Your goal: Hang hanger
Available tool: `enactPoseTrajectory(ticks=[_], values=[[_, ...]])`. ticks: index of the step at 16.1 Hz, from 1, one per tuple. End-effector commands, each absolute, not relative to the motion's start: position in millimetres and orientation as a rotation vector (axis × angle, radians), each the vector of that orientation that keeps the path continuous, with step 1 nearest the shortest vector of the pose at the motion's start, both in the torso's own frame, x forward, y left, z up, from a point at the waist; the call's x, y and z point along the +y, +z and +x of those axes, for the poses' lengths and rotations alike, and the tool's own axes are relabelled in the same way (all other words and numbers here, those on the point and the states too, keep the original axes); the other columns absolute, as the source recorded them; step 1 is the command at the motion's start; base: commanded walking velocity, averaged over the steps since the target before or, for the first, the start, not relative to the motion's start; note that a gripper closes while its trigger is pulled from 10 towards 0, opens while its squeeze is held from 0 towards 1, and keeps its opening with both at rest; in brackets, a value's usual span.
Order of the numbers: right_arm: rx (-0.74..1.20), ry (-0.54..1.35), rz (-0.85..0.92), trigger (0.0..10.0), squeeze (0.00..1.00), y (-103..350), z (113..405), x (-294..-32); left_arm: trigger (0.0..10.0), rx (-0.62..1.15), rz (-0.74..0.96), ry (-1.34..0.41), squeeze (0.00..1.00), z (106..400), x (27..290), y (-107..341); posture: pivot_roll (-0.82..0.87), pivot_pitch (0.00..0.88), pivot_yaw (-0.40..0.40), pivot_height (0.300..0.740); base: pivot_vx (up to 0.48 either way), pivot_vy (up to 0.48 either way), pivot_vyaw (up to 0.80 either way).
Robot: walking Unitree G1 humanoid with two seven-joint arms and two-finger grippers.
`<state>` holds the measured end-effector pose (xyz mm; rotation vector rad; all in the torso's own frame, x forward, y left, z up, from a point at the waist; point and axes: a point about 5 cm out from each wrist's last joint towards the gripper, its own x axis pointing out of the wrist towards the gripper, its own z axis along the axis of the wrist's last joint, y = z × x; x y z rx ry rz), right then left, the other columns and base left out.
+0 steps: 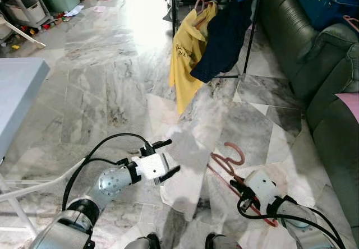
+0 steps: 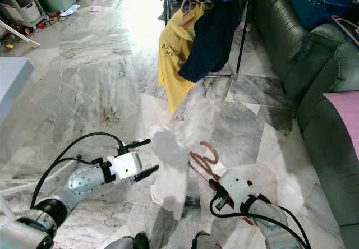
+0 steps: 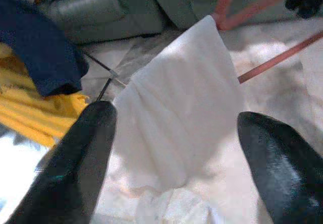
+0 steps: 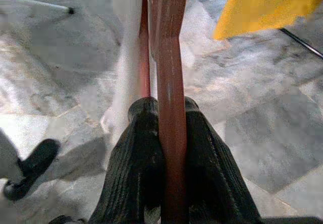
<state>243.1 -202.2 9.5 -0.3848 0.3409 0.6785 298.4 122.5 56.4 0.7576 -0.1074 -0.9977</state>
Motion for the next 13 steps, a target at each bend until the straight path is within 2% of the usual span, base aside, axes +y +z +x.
enactPoseTrajectory(ticks=[1,5,13], values=[[0.305,0.722,-0.39,10.0,0.0,13,242,-198,10.0,-0.092,0.802,-1.017,1.0,297,125,53,-0.21,0.168,0.058,0.74,0.0,0.0,0.0],[0.314,0.818,-0.459,10.0,0.0,14,241,-194,10.0,-0.133,0.873,-1.016,1.0,299,121,55,-0.22,0.176,0.072,0.74,0.0,0.0,0.0],[0.306,0.849,-0.552,10.0,0.0,23,253,-199,10.0,-0.196,0.986,-1.078,1.0,299,114,57,-0.21,0.191,0.091,0.74,0.0,0.0,0.0]])
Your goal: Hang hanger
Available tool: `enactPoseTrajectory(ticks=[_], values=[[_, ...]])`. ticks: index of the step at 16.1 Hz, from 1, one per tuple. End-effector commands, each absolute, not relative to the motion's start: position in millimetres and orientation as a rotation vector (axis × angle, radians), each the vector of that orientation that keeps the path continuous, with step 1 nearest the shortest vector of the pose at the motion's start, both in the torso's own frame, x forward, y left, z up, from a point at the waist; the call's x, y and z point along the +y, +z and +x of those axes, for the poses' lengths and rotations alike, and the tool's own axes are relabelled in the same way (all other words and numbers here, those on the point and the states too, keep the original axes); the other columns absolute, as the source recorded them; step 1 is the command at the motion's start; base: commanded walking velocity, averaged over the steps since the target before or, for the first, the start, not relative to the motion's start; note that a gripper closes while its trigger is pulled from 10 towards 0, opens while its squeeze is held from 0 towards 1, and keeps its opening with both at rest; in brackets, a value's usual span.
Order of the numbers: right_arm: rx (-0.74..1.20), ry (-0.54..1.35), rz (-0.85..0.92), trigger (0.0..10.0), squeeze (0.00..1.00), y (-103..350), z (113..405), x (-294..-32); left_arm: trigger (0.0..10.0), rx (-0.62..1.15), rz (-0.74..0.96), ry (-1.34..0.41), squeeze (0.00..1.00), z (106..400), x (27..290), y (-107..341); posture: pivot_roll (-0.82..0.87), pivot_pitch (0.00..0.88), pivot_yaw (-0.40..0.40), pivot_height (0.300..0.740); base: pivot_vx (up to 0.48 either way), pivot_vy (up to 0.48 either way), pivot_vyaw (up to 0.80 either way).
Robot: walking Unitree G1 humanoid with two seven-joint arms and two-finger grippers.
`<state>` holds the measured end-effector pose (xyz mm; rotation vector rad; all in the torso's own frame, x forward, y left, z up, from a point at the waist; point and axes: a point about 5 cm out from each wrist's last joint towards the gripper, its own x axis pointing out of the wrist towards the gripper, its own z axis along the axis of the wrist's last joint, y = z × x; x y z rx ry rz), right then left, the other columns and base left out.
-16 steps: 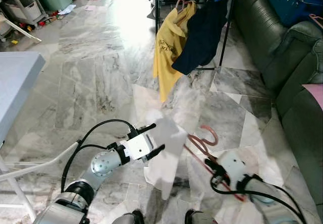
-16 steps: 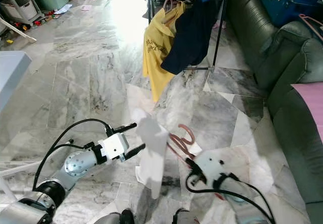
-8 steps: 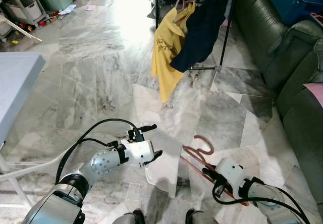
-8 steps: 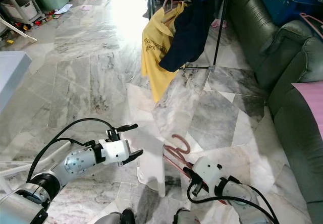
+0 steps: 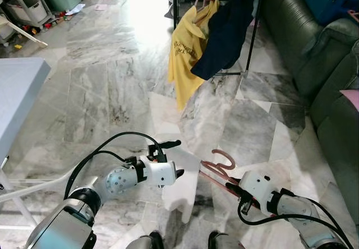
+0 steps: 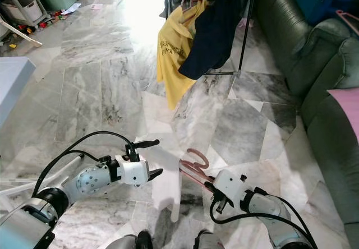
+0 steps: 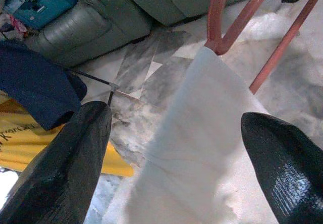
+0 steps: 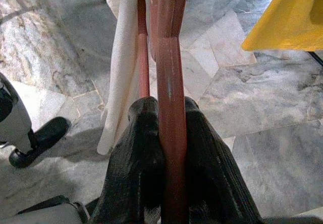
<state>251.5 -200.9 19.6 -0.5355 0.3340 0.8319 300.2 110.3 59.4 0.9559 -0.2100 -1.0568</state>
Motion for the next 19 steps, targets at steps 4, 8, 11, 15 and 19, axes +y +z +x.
enactPoseTrajectory(ticks=[4,8,11,15,19], values=[[0.28,0.847,-0.597,10.0,0.0,30,260,-201,10.0,-0.212,1.021,-1.068,1.0,305,112,62,-0.21,0.195,0.104,0.74,0.0,0.0,0.0],[0.229,0.782,-0.679,10.0,0.0,48,277,-213,10.0,-0.239,1.044,-1.054,1.0,311,107,68,-0.21,0.2,0.114,0.74,0.0,0.0,0.0],[0.201,0.779,-0.717,10.0,0.0,61,285,-219,10.0,-0.266,1.071,-1.011,1.0,315,106,72,-0.22,0.2,0.113,0.74,0.0,0.0,0.0],[0.194,0.816,-0.756,10.0,0.0,70,291,-220,10.0,-0.315,1.12,-0.903,0.99,327,106,83,-0.22,0.202,0.108,0.74,0.0,0.0,0.0],[0.158,0.872,-0.776,10.0,0.0,82,298,-212,10.0,-0.31,1.157,-0.878,0.24,331,107,85,-0.21,0.201,0.109,0.74,0.0,0.0,0.0]])
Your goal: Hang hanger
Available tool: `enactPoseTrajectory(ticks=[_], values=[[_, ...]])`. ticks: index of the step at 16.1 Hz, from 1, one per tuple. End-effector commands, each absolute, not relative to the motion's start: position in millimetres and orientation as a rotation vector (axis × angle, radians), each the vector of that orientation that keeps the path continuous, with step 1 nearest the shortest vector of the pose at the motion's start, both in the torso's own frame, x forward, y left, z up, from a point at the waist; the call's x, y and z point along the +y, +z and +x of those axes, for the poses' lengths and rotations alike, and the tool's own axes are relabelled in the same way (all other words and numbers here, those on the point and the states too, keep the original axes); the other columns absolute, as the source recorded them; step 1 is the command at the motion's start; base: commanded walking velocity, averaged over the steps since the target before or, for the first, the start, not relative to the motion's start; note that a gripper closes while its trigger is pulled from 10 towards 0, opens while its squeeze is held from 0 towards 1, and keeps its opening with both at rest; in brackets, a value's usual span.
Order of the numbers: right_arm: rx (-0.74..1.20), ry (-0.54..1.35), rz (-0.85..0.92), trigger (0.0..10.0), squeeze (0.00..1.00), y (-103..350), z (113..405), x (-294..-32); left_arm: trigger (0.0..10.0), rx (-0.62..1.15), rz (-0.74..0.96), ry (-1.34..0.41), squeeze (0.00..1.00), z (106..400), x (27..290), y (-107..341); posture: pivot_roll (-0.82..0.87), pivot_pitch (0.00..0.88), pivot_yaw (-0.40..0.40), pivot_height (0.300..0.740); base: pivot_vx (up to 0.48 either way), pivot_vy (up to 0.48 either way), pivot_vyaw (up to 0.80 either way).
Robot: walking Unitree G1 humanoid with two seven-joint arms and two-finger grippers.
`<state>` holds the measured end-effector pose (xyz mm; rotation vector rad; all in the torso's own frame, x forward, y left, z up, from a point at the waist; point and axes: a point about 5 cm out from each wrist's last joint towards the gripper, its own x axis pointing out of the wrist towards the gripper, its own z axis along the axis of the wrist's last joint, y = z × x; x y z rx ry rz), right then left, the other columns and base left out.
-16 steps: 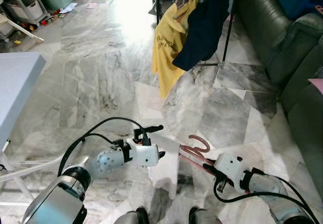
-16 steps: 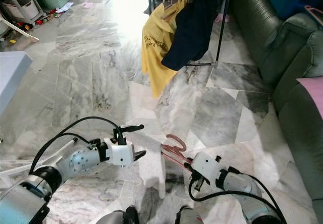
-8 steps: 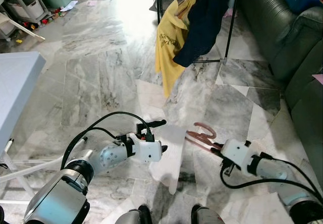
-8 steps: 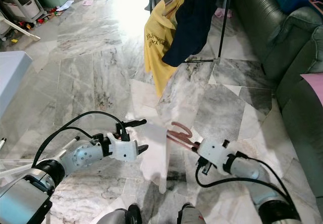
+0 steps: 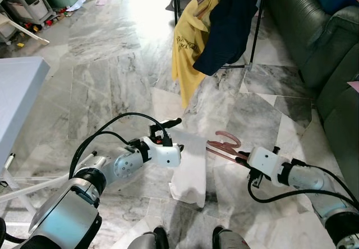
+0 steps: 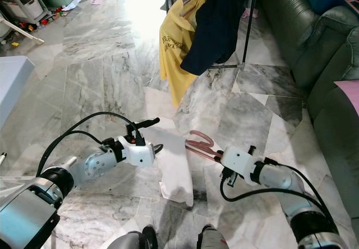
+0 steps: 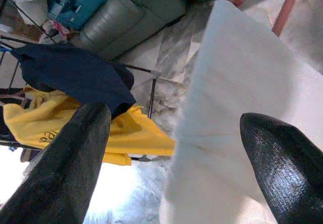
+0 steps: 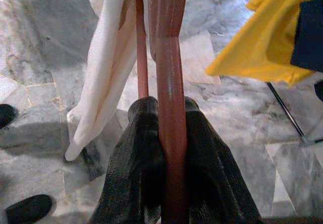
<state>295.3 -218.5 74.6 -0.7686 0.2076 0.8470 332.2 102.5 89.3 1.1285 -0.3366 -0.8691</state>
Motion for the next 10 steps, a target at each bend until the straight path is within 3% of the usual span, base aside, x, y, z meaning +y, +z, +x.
enactPoseTrajectory(ticks=[1,5,6,10], values=[[0.139,0.894,-0.78,10.0,0.0,87,299,-208,10.0,-0.302,1.159,-0.877,0.0,332,107,85,-0.22,0.199,0.109,0.74,0.0,0.0,0.0],[0.125,0.94,-0.781,10.0,0.0,92,299,-203,9.8,-0.266,1.135,-0.915,0.0,331,102,83,-0.22,0.197,0.105,0.74,0.0,0.0,0.0],[0.13,0.949,-0.79,10.0,0.0,91,298,-203,0.0,-0.243,1.114,-0.961,0.0,329,100,81,-0.22,0.197,0.103,0.74,0.0,0.0,0.0],[0.138,0.984,-0.817,10.0,0.0,92,297,-201,0.0,-0.139,1.132,-1.106,0.0,320,99,68,-0.22,0.196,0.103,0.74,0.0,0.0,0.0]])
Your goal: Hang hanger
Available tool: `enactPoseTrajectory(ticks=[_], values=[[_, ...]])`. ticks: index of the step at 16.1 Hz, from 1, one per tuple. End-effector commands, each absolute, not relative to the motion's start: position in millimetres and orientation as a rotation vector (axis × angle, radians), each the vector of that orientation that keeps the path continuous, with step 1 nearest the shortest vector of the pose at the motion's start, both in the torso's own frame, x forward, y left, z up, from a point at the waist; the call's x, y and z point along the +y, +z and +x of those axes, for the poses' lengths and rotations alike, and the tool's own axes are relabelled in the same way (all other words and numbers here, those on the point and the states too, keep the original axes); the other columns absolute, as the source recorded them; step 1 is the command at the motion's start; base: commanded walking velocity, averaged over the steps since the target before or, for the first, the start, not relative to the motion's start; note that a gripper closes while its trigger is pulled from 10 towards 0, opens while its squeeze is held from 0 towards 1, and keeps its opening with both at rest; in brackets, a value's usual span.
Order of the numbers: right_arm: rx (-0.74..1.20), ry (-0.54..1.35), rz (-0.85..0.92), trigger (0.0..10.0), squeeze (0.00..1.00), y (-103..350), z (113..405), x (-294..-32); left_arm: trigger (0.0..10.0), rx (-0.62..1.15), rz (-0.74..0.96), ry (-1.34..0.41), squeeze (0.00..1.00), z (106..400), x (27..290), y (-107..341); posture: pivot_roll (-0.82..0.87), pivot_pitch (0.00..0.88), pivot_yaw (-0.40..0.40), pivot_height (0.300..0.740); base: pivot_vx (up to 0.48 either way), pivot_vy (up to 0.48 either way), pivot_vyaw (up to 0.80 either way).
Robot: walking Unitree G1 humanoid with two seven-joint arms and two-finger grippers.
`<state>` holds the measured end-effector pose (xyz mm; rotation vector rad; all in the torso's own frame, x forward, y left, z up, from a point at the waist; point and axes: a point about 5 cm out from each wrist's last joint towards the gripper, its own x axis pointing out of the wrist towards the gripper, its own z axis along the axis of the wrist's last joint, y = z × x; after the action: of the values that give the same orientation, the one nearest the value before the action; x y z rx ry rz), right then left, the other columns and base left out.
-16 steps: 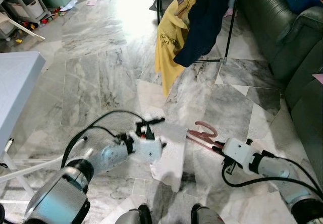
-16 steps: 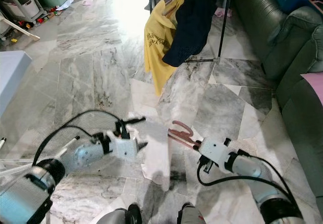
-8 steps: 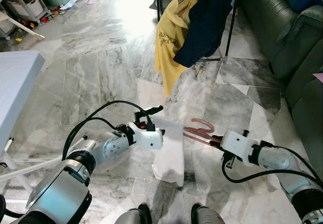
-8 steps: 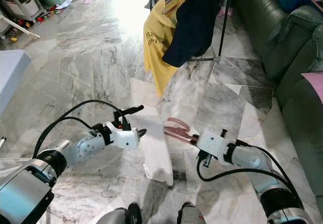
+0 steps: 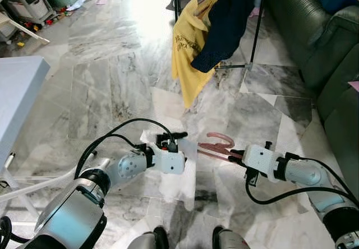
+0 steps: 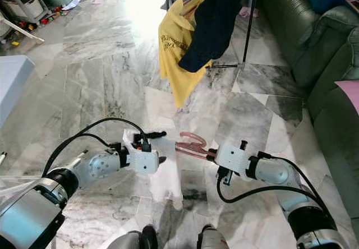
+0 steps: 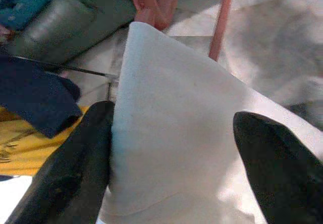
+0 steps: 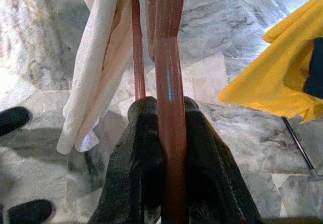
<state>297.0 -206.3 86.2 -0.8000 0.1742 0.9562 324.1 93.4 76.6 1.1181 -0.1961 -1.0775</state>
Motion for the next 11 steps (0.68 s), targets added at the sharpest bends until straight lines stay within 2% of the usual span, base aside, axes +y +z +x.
enactPoseTrajectory(ticks=[1,11], values=[[0.14,0.988,-0.821,10.0,0.0,92.5,297.5,-200.6,0.0,-0.131,1.131,-1.111,0.0,320.4,99.4,68.2,-0.22,0.196,0.103,0.74,0.0,0.0,0.0],[0.169,1.048,-0.855,10.0,0.0,88.0,295.2,-198.1,0.0,0.012,1.082,-1.24,0.0,319.5,102.8,67.0,-0.22,0.189,0.103,0.74,0.0,0.0,0.0]])
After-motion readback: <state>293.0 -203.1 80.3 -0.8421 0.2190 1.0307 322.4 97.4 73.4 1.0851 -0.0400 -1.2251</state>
